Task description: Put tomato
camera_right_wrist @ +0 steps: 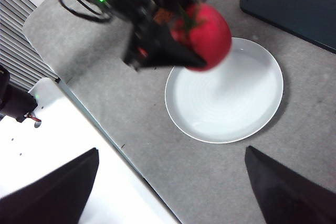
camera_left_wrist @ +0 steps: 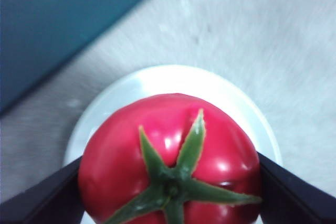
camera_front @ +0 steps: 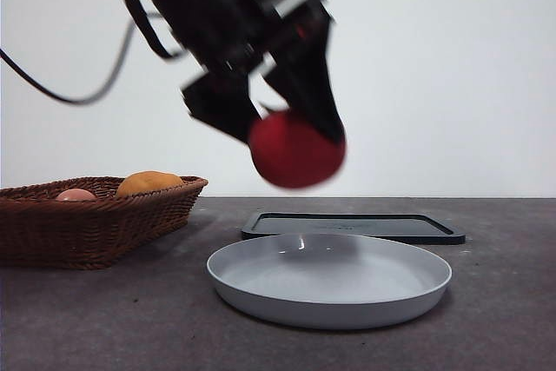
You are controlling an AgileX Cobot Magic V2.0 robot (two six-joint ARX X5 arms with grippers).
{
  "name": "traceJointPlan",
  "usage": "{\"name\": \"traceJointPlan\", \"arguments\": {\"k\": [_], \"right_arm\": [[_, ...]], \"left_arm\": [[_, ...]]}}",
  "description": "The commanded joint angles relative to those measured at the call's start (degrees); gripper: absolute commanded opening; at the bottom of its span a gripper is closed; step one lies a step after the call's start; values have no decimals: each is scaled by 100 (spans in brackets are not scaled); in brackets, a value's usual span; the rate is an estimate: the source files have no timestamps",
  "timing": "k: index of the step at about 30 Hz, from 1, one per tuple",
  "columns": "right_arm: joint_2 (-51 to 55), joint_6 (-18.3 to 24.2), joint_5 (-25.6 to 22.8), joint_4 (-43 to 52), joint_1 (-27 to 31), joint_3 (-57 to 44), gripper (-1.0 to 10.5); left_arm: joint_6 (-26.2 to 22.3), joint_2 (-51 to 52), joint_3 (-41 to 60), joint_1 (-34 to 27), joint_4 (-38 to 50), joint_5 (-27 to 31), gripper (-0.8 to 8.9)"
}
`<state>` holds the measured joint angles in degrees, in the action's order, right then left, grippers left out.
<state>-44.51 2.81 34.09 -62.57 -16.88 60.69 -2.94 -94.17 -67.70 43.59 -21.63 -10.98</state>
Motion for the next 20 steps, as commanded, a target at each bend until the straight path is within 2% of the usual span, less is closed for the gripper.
{"name": "traceJointPlan", "arguments": {"k": [1,15,18,20], "right_arm": [[-37,63,-4,37,-28,94,443],[-37,63,-2,33,-28,94,443],[-37,63,-2,33,-28,94,443],[-37,63,-2,33,-28,94,443]], "left_arm": [[-114,-402,-103,166,114,120,303],[-133,-1196,-103,337,205,332,322],[-129,-1193,-103,358,195,332,457],[-105,-1193,-105,358,192,332,470]]}}
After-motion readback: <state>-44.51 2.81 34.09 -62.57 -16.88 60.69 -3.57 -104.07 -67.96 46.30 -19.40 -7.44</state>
